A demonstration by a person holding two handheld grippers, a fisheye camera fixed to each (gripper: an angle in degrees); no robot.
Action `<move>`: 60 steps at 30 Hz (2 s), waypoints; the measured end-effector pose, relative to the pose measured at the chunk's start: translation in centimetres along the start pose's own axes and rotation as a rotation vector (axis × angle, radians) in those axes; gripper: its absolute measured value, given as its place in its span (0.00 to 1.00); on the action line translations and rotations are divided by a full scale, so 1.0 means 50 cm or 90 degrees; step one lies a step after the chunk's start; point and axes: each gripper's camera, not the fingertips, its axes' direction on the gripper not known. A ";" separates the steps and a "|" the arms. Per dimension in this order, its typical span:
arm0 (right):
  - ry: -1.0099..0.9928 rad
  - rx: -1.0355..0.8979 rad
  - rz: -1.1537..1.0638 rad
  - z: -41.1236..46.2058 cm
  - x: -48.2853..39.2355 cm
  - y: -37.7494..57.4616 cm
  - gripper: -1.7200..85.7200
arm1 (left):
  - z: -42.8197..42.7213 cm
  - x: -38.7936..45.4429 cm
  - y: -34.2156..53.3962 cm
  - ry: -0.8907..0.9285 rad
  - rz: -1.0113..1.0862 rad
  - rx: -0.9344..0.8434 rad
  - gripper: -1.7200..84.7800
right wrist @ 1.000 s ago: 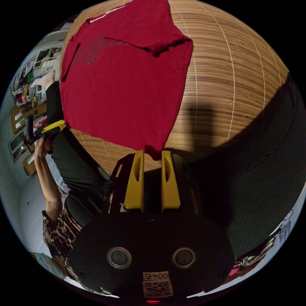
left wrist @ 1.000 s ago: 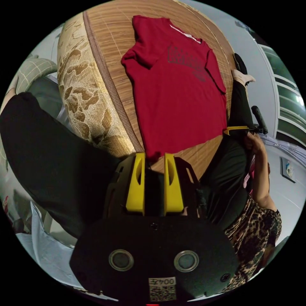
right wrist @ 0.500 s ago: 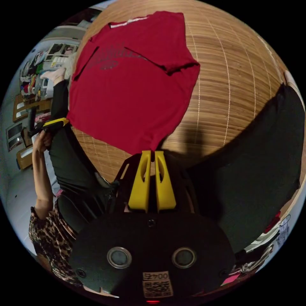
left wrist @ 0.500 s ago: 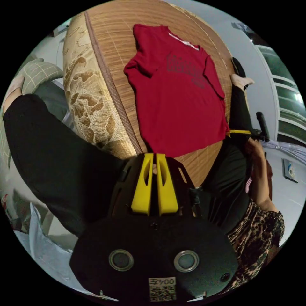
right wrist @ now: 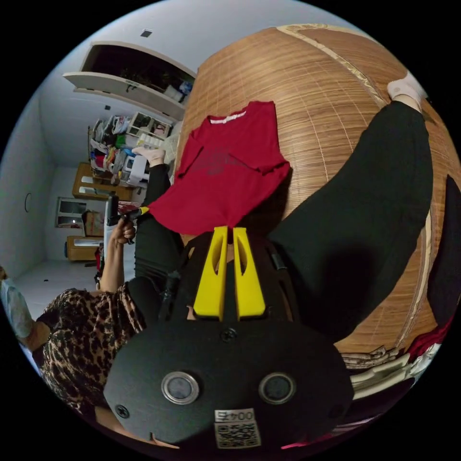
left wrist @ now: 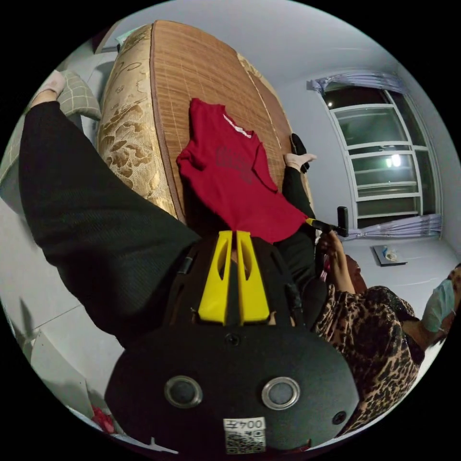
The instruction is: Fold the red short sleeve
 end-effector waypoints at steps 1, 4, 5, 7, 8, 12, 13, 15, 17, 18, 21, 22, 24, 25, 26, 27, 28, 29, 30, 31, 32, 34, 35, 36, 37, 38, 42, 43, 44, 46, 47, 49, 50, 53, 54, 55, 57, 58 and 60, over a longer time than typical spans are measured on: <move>-0.019 0.014 0.006 -0.009 0.008 0.006 0.05 | -0.010 -0.008 0.001 0.040 -0.008 0.017 0.04; -0.057 0.048 0.018 -0.032 0.027 0.004 0.06 | -0.038 -0.027 -0.008 0.128 -0.035 0.075 0.04; -0.065 0.055 0.020 -0.037 0.031 0.001 0.06 | -0.043 -0.030 -0.012 0.142 -0.040 0.087 0.04; -0.100 0.082 0.030 -0.057 0.048 -0.017 0.06 | -0.062 -0.039 -0.035 0.175 -0.056 0.123 0.04; -0.109 0.088 0.033 -0.062 0.053 -0.023 0.06 | -0.066 -0.039 -0.042 0.177 -0.058 0.127 0.04; -0.137 0.116 0.041 -0.088 0.080 -0.082 0.06 | -0.086 -0.034 -0.114 0.172 -0.058 0.141 0.04; -0.132 0.114 0.041 -0.090 0.087 -0.105 0.06 | -0.089 -0.032 -0.139 0.170 -0.057 0.141 0.04; -0.123 0.108 0.044 -0.088 0.099 -0.143 0.06 | -0.088 -0.035 -0.180 0.162 -0.062 0.137 0.04; -0.127 0.100 0.051 -0.080 0.116 -0.183 0.06 | -0.084 -0.043 -0.222 0.157 -0.075 0.136 0.04; -0.133 0.096 0.059 -0.074 0.129 -0.210 0.06 | -0.080 -0.052 -0.250 0.159 -0.087 0.135 0.04; -0.147 0.084 0.082 -0.051 0.164 -0.277 0.06 | -0.065 -0.072 -0.318 0.154 -0.115 0.133 0.04; -0.150 0.076 0.091 -0.039 0.178 -0.303 0.06 | -0.056 -0.081 -0.344 0.146 -0.125 0.129 0.04; -0.144 0.064 0.105 -0.018 0.198 -0.338 0.06 | -0.039 -0.097 -0.380 0.135 -0.143 0.118 0.04; -0.138 0.054 0.115 -0.002 0.211 -0.359 0.06 | -0.026 -0.109 -0.400 0.129 -0.157 0.111 0.04; -0.135 0.050 0.121 0.007 0.218 -0.369 0.06 | -0.018 -0.115 -0.409 0.128 -0.163 0.108 0.04; -0.131 0.043 0.133 0.024 0.230 -0.386 0.06 | -0.003 -0.128 -0.425 0.125 -0.177 0.102 0.04; -0.130 0.042 0.143 0.041 0.241 -0.400 0.06 | 0.011 -0.140 -0.437 0.121 -0.192 0.099 0.04; -0.130 0.041 0.147 0.049 0.246 -0.406 0.06 | 0.018 -0.145 -0.442 0.117 -0.199 0.097 0.04; -0.130 0.042 0.155 0.063 0.253 -0.416 0.06 | 0.031 -0.155 -0.451 0.110 -0.212 0.096 0.04; -0.128 0.051 0.161 0.073 0.258 -0.423 0.06 | 0.042 -0.162 -0.455 0.113 -0.221 0.103 0.05; -0.127 0.057 0.162 0.077 0.259 -0.426 0.07 | 0.047 -0.164 -0.457 0.118 -0.224 0.108 0.05; -0.093 0.101 0.167 0.080 0.254 -0.431 0.09 | 0.061 -0.166 -0.459 0.150 -0.227 0.139 0.05; -0.079 0.118 0.166 0.078 0.250 -0.430 0.09 | 0.064 -0.165 -0.459 0.156 -0.226 0.144 0.05; -0.049 0.154 0.160 0.071 0.238 -0.426 0.09 | 0.068 -0.160 -0.456 0.162 -0.221 0.163 0.05; -0.016 0.188 0.146 0.066 0.220 -0.418 0.09 | 0.068 -0.154 -0.450 0.163 -0.218 0.192 0.05; -0.001 0.202 0.135 0.065 0.208 -0.414 0.09 | 0.066 -0.150 -0.444 0.162 -0.219 0.212 0.05; 0.073 0.194 0.004 0.116 0.104 -0.390 0.09 | 0.054 -0.117 -0.399 0.135 -0.218 0.348 0.05; 0.096 0.182 -0.035 0.142 0.073 -0.381 0.09 | 0.056 -0.086 -0.389 0.103 -0.178 0.372 0.04; 0.108 0.178 -0.050 0.156 0.057 -0.376 0.09 | 0.060 -0.066 -0.386 0.085 -0.153 0.375 0.04; 0.155 0.187 -0.121 0.209 -0.002 -0.353 0.08 | 0.105 0.025 -0.375 0.011 -0.030 0.353 0.04; 0.168 0.192 -0.138 0.222 -0.017 -0.348 0.08 | 0.123 0.048 -0.374 -0.005 0.002 0.339 0.03; 0.239 0.207 -0.219 0.277 -0.068 -0.335 0.09 | 0.201 0.135 -0.371 -0.098 0.124 0.276 0.03; 0.261 0.206 -0.238 0.291 -0.079 -0.334 0.09 | 0.221 0.156 -0.371 -0.132 0.151 0.261 0.03; 0.335 0.194 -0.319 0.350 -0.116 -0.336 0.09 | 0.311 0.240 -0.370 -0.264 0.265 0.225 0.03; 0.337 0.199 -0.337 0.366 -0.121 -0.338 0.09 | 0.345 0.266 -0.372 -0.294 0.303 0.214 0.03; 0.342 0.203 -0.342 0.381 -0.122 -0.342 0.09 | 0.377 0.287 -0.378 -0.319 0.329 0.194 0.03; 0.355 0.187 -0.333 0.405 -0.117 -0.353 0.09 | 0.429 0.311 -0.388 -0.360 0.370 0.145 0.03; 0.364 0.172 -0.322 0.421 -0.113 -0.361 0.09 | 0.463 0.319 -0.396 -0.395 0.383 0.109 0.03; 0.375 0.148 -0.311 0.447 -0.107 -0.373 0.09 | 0.502 0.328 -0.401 -0.427 0.394 0.078 0.03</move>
